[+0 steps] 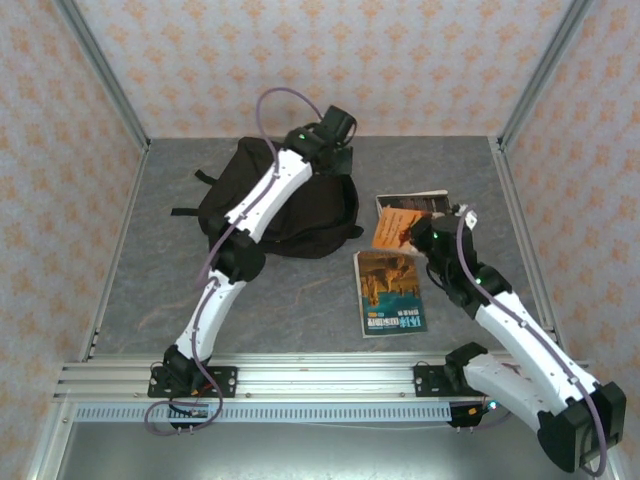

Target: Pack the student bag

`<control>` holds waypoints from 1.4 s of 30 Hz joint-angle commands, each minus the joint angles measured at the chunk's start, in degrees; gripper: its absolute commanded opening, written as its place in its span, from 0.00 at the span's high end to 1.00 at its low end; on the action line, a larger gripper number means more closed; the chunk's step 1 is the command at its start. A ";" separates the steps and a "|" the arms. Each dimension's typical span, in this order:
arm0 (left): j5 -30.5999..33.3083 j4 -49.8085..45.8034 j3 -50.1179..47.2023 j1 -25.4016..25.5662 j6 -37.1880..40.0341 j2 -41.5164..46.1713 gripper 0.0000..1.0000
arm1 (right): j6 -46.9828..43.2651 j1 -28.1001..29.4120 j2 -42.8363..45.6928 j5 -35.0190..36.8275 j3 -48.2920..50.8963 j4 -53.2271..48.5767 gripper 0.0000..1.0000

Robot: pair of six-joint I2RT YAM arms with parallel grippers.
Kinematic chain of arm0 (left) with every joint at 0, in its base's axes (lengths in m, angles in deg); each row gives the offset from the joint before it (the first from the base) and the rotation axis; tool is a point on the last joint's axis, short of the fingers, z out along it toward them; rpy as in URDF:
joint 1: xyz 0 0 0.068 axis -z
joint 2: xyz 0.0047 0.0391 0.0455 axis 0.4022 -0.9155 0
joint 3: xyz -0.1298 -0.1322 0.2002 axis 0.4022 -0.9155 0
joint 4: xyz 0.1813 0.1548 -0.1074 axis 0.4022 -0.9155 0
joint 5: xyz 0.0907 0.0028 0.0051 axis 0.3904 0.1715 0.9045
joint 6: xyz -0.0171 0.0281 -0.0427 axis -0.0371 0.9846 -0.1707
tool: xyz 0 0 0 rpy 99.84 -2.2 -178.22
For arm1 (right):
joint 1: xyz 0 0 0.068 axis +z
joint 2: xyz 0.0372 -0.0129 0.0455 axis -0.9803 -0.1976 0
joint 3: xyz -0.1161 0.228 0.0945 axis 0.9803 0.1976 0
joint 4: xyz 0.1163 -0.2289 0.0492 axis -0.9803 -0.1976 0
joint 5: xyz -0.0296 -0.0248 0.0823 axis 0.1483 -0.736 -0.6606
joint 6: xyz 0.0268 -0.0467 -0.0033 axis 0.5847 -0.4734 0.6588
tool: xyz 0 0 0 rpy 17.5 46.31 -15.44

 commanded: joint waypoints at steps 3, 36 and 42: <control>-6.03 -4.36 0.50 -1.97 1.65 6.32 1.00 | -0.76 -0.34 -6.22 -4.69 -6.54 8.93 1.00; -11.22 -1.01 -34.95 -2.82 3.98 28.85 0.50 | 28.37 -0.08 -36.52 -25.94 -18.35 30.10 1.00; -9.28 0.73 -41.25 -1.98 3.29 32.79 0.59 | 28.15 -0.04 -36.66 -26.20 -17.96 30.27 1.00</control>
